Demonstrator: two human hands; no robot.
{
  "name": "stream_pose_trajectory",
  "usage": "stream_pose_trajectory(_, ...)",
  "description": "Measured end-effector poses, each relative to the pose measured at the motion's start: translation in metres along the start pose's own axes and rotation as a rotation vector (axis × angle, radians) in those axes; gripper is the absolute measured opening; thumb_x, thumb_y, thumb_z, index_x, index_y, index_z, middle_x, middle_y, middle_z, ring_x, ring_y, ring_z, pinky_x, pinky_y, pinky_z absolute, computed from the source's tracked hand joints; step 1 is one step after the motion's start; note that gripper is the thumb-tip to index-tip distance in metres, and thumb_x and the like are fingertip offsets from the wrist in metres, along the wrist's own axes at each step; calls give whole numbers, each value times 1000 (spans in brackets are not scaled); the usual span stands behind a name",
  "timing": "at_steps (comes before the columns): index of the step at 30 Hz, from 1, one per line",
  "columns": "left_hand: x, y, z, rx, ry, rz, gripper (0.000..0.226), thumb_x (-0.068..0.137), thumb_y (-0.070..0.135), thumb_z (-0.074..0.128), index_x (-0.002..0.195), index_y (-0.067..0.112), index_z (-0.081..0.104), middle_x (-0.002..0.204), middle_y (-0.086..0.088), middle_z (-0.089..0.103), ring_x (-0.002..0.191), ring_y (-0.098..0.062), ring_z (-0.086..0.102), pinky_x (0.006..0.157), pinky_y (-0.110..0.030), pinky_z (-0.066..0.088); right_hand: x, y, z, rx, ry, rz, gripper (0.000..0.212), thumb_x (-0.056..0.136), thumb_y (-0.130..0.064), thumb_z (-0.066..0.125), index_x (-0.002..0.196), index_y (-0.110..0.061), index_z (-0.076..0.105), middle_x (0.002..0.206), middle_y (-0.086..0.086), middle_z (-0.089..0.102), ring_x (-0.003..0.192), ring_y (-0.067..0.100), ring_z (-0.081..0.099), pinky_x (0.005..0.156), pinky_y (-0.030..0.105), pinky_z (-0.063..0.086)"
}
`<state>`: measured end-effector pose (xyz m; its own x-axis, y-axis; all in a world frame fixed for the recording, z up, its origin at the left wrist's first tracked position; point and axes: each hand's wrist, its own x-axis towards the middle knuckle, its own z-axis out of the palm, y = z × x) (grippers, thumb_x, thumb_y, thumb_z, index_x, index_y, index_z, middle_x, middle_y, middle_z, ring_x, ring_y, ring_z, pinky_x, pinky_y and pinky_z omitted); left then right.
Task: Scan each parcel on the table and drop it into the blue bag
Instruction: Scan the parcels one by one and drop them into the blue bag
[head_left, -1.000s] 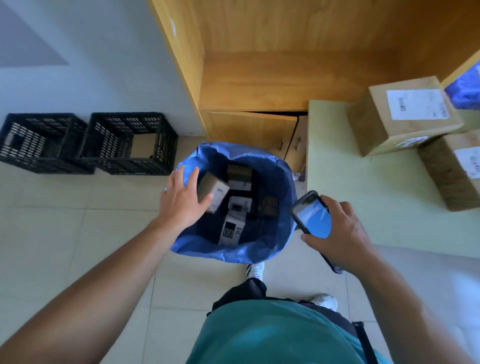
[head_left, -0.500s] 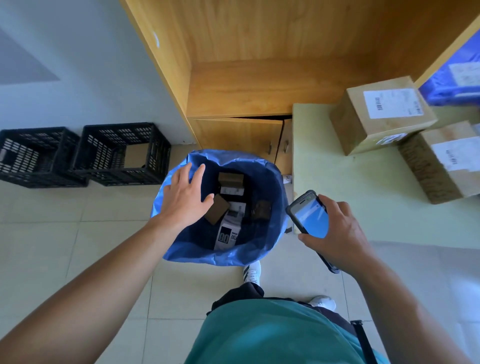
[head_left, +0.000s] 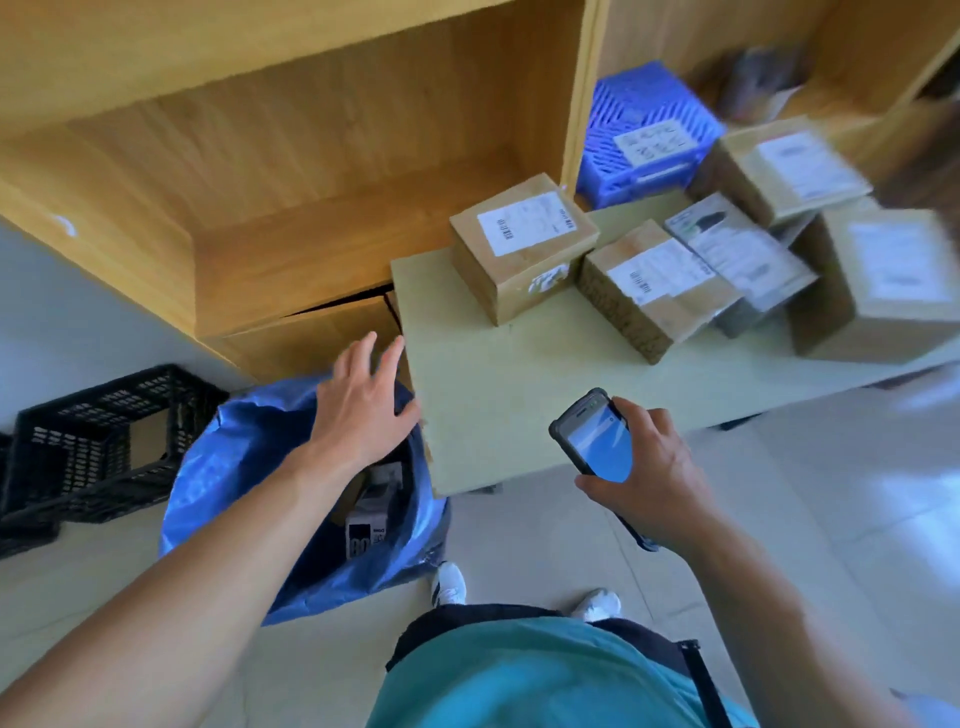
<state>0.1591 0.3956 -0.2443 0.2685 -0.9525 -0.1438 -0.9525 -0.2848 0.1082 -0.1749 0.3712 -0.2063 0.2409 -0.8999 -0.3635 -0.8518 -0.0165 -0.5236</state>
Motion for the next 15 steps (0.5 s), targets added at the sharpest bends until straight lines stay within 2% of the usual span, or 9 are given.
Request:
stream_pose_trajectory(6,37,152,5,-37,41,220,80,94,54,57,160,24,24,164,-14,22,146,-37,25,106,-56,41,-20,96,-69,57,106,140,97,70,-49,78,149,-33,25,128,-5,38,110,20,51,84,36,48)
stream_pose_trajectory(10,54,257,7,-61,36,386,82,93,55,58,160,25,22,165,-14,20,150,-36,22,114,-57,37,-42,157,-111,79,205,233,95,72,-50,77,150,-34,24,130,-6,38,108,19,51,80,33,47)
stream_pose_trajectory(13,62,322,8,-67,30,502,83,91,54,61,159,23,26,164,-14,23,149,-35,23,115,-56,36,-57,195,-130,108,272,307,96,73,-50,77,151,-32,23,128,-6,37,107,16,46,80,33,47)
stream_pose_trajectory(15,67,361,9,-68,11,569,84,90,54,61,160,24,25,164,-14,21,150,-34,21,117,-55,34,-65,217,-138,151,301,355,96,74,-48,78,151,-32,22,122,-8,34,105,15,43,75,28,43)
